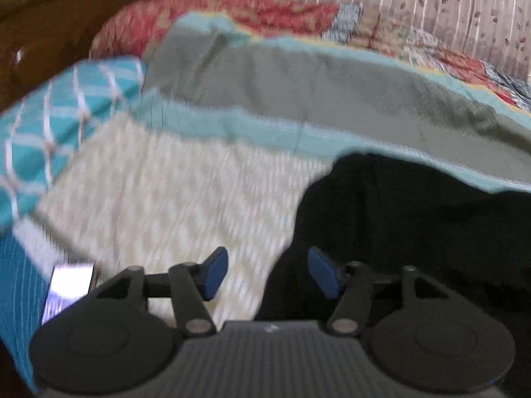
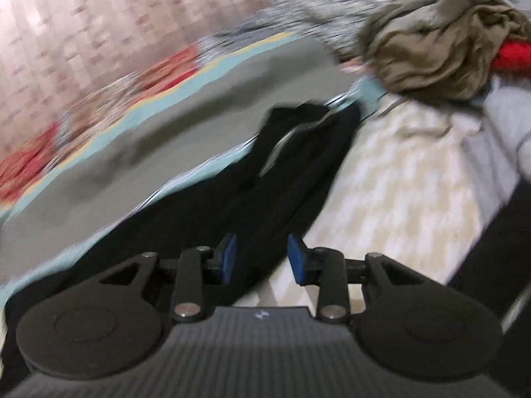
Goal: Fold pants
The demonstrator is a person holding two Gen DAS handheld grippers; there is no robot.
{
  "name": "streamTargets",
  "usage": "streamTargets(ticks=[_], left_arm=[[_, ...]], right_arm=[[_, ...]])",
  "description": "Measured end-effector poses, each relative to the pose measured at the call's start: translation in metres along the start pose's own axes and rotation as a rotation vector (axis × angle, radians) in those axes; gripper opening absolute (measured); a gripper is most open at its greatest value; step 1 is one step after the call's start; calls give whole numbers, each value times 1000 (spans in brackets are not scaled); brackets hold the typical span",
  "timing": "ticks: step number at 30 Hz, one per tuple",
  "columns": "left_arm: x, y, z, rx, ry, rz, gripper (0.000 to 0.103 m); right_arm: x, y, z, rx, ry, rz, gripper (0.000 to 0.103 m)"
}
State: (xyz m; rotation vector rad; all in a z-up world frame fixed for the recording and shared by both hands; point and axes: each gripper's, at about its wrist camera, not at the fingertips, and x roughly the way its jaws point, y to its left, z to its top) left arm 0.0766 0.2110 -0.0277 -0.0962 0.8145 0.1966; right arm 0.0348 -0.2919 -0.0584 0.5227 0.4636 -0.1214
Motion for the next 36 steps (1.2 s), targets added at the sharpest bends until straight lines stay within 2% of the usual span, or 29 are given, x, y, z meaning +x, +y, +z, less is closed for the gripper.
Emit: streamTargets(ticks=[2,4,5,6,8,10,11,12,15,17,19,22,25,26,27,29,30,33,36], left_arm=[[-10,14,-16,-38,44,-40,67],[-12,26,-30,-98,100,-100,98],[-10,31,-37,-136,137,-137,98],[-7,33,-43,-169,172,-168,95],[-3,31,-56,-209,198,-212,81],[-5,19,-63,-168,196,-174,38],[-12,14,-64,-124,174,-146,27],[-21,12,-63,-95,152,-148,22],[-43,12,-65,5,104,-63,23],[-44,19,-74,8,155,-83,29],[-44,25,-80,-1,190,-108,44],[-68,34,-71,-21,101,-124,56],[-83,39,-37,-22,-43,-95,61],[-81,34,-24,-2,-68,-78,62],[-73,26,-9,25,-91,-56,63],[-53,6,19,102,-137,-40,74],[-40,-6,31,141,-151,-36,86],[7,-48,62,258,-156,-43,88],[51,-87,77,350,-151,-39,88]], right_arm=[[-16,22,-26,-77,22,52,38],[-29,46,-53,-175,57,107,38],[-34,59,-65,-214,76,138,38],[-37,71,-76,-247,100,173,37],[-37,92,-93,-298,144,204,37],[-28,106,-105,-340,190,149,36],[-21,110,-109,-368,211,94,34],[-19,112,-112,-393,203,69,34],[-25,114,-109,-388,197,45,34],[-25,108,-108,-368,208,54,36],[-27,104,-107,-346,223,69,36],[-33,97,-91,-276,250,121,37],[-44,85,-74,-196,207,167,38],[-48,80,-67,-180,186,167,38],[-49,77,-58,-164,165,156,38],[-44,69,-39,-139,134,116,38],[-40,63,-28,-126,123,87,39],[-23,49,5,-71,91,17,40],[-1,40,39,-26,62,-37,43]])
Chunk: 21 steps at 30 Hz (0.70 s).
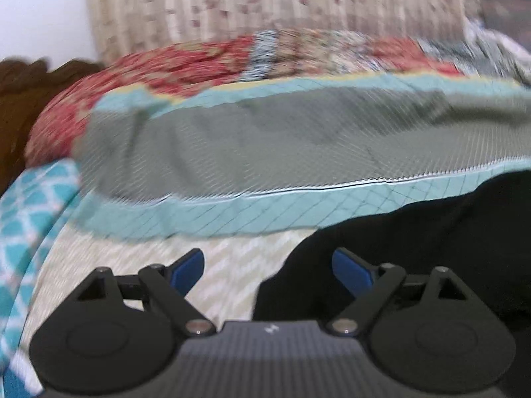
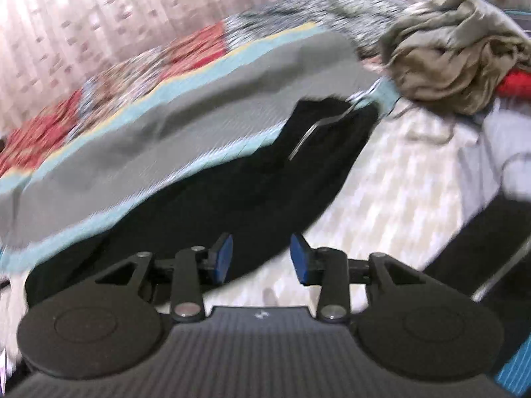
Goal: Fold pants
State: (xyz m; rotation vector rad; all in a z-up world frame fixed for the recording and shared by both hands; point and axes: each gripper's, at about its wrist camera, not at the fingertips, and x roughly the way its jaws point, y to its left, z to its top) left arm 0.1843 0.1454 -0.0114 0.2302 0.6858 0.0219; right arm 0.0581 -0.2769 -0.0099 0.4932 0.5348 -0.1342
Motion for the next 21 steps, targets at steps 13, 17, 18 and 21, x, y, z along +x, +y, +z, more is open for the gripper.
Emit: streamTargets(ticks=[13,17,18,21], left_arm=[[98,-57,-11,116,125,-31,31],[105,-65,-15,148,105,16,24],[106,-65,-16,144,99,19,24],[107,-62,-20,125,75,13,24]], right_arm=[[150,-39,142,165,15,-155,61],[185,-51,153,136,45,-220,62],[192,-54,153,141,50,-223,62],[217,-66,160,127,81,-249,62]])
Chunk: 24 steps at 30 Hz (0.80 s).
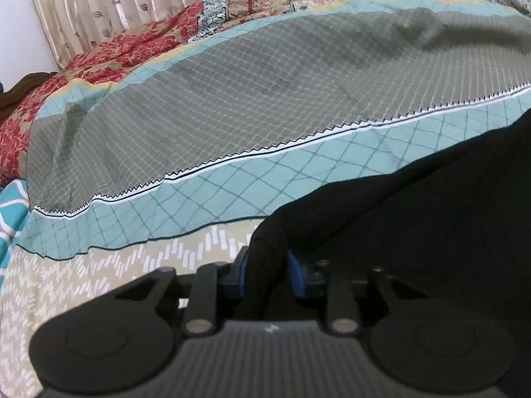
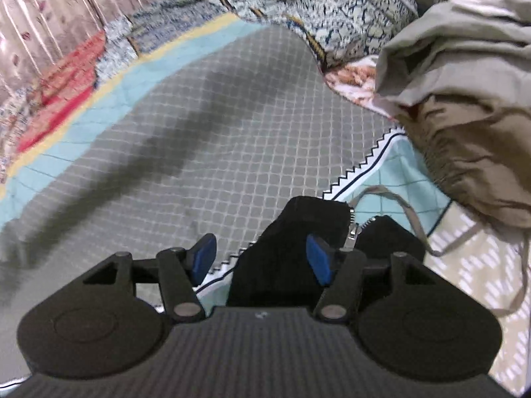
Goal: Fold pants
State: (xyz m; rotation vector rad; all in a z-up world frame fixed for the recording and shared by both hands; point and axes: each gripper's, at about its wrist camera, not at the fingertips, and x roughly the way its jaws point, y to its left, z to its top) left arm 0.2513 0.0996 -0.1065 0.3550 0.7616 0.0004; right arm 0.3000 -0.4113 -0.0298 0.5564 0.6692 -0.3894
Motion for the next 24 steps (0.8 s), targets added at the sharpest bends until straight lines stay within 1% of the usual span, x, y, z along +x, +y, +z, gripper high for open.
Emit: streamTargets(ticks=[2,4,5,6,8,10,13,18,21,24], left_arm=[[1,1,-3,-9,-15,-3,25],[2,-2,-3,1,-20,7,25],[2,-4,-2,6,-22,11,25],[2,-4,-2,11,-24,13,25],[0,-4,-1,10,-27,7,21],[-4,-2,2,6,-32,11,14],[-22,4,7,-29,-68,29,12],[-66,24,17,-122,-152,45,11],[-102,34,13,-157,-204,36,11],[-147,39,-7,-150,-259,9,11]], right_arm=[[10,1,3,2,31,-37,63],[17,-3,-2,-7,47,-54,59],[13,-1,-7,-22,33,-68,40],[10,-2,-9,-50,21,-82,7],[-3,-10,-14,-31,5,-55,7],[-21,-20,-14,-4,-43,-37,6],[-53,-36,-13,48,-110,0,6],[-104,-70,-16,176,-168,128,6],[-141,-91,-34,265,-202,221,6],[-180,-114,-61,320,-226,289,7]])
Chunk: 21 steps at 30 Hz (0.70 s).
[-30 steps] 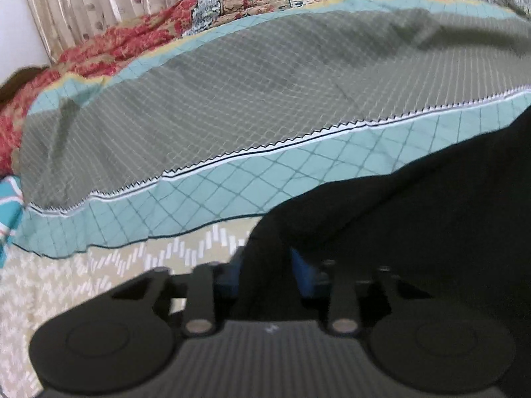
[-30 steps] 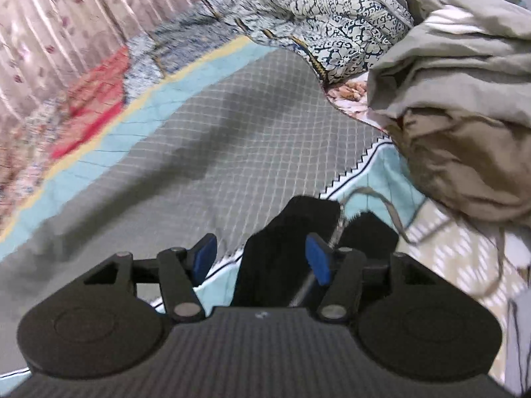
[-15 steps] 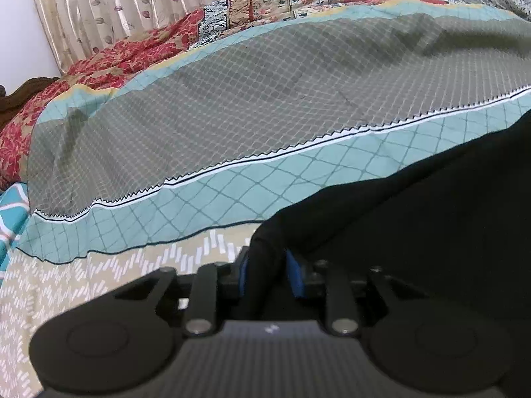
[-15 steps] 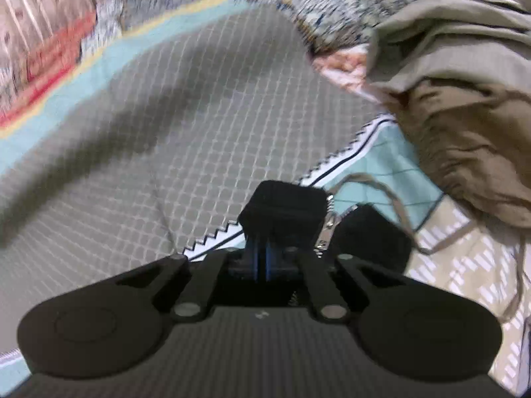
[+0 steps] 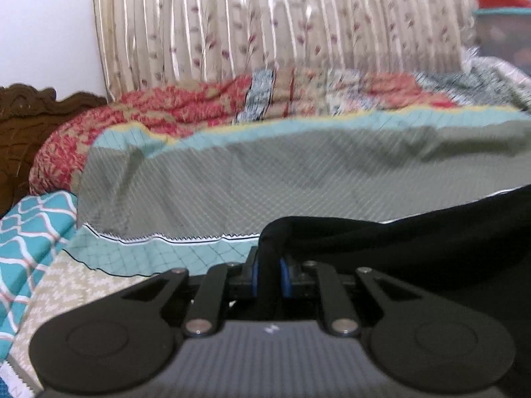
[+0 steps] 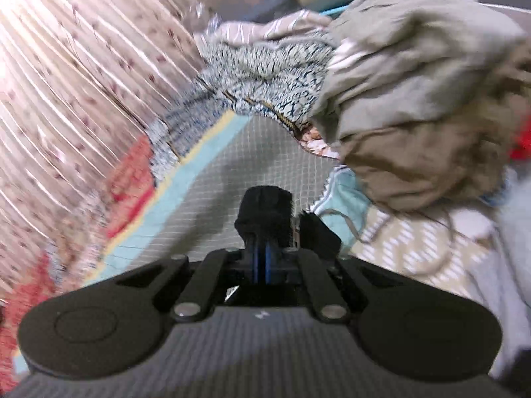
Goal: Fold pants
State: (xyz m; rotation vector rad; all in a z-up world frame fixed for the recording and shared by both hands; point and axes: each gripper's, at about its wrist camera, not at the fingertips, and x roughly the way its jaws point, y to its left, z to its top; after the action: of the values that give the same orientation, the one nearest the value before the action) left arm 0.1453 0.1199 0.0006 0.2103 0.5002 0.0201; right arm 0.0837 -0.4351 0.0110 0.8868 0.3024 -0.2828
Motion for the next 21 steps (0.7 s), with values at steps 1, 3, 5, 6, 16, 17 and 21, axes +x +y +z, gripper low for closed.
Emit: streamTargets(ticks=[1,3,5,6,16,17,21], left_arm=[[-16,3,-4,2,-12,-8,11],[-47,9,-17,-3,-25,-30,11],[-77,16,-33,3,-27,-47,11],[-90,18,-43,3,-22,-56,11],[-151,14,-140,1,149,-74,16],[-152,12,-148,13,159,-79,17],[-156,9,-160,31,202,-76,21]], right_arm=[[-12,-5,-4,20,-4,14,7],[-47,-26,-13,49,-24,36,6],[-82,-52,-23,86,-40,53,6],[-100,-69,-32,119,-45,64,6],[-154,-185,-117,276,6,-177,7],[-153,-186,-119,271,0,-178,7],[-154,-168,-114,263,-37,-192,40]])
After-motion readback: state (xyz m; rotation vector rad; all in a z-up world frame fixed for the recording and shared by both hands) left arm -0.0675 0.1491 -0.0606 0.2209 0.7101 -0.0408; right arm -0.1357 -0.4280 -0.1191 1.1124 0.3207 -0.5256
